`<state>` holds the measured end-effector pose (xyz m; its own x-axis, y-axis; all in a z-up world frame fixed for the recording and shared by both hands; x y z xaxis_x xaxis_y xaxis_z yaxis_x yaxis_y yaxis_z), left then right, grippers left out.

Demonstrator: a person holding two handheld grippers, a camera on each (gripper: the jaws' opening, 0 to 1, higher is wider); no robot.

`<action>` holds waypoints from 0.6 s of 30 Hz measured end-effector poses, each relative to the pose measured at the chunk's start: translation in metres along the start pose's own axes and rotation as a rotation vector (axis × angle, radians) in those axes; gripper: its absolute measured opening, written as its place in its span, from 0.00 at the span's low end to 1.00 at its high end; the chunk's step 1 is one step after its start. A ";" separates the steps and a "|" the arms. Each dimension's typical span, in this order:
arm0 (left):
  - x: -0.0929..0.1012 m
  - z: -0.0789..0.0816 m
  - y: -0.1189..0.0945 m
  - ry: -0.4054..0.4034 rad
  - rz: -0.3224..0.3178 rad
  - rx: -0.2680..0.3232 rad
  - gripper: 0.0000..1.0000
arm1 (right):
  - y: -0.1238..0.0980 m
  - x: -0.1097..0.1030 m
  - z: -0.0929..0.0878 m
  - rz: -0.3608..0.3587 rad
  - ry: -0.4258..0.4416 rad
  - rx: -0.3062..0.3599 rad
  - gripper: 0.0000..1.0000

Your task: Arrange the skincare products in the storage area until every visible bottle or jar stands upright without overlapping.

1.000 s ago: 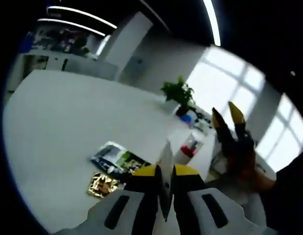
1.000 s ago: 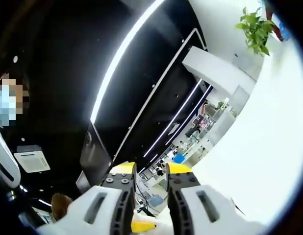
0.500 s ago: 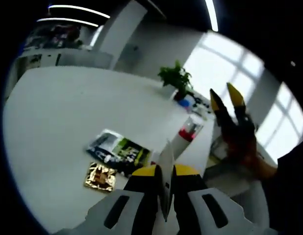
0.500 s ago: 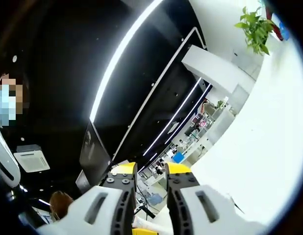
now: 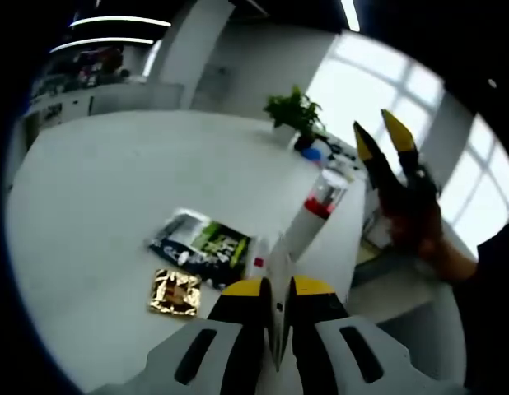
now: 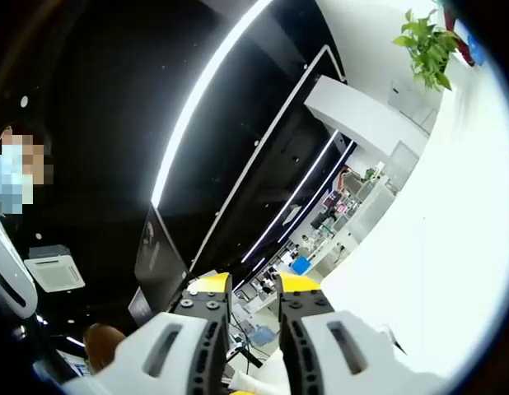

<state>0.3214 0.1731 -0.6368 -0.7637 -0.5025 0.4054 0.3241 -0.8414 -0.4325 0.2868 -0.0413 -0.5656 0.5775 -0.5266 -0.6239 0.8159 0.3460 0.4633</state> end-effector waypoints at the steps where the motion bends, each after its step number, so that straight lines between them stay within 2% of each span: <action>1: -0.001 0.000 0.000 0.001 0.001 0.001 0.05 | 0.000 0.000 0.000 0.000 -0.001 0.001 0.22; 12: -0.008 0.006 -0.003 0.046 0.051 -0.004 0.05 | 0.003 -0.003 -0.005 0.009 -0.030 -0.038 0.22; 18: -0.009 0.018 -0.004 0.125 0.107 -0.049 0.05 | 0.005 -0.003 -0.008 0.014 -0.037 -0.056 0.22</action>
<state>0.3368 0.1775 -0.6244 -0.7908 -0.5575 0.2526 0.3820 -0.7720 -0.5080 0.2888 -0.0317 -0.5666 0.5887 -0.5491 -0.5932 0.8084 0.3960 0.4356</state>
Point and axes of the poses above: the point that each gripper's makers call its tool centre point, and the gripper's own axes: y roughly forward along the fingers, x roughly to its right, z roughly out of its top, the point moved 8 cm from there along -y, roughly backward along the fingers, and after that the axes turned 2 degrees about x, right-handed, at the moved point
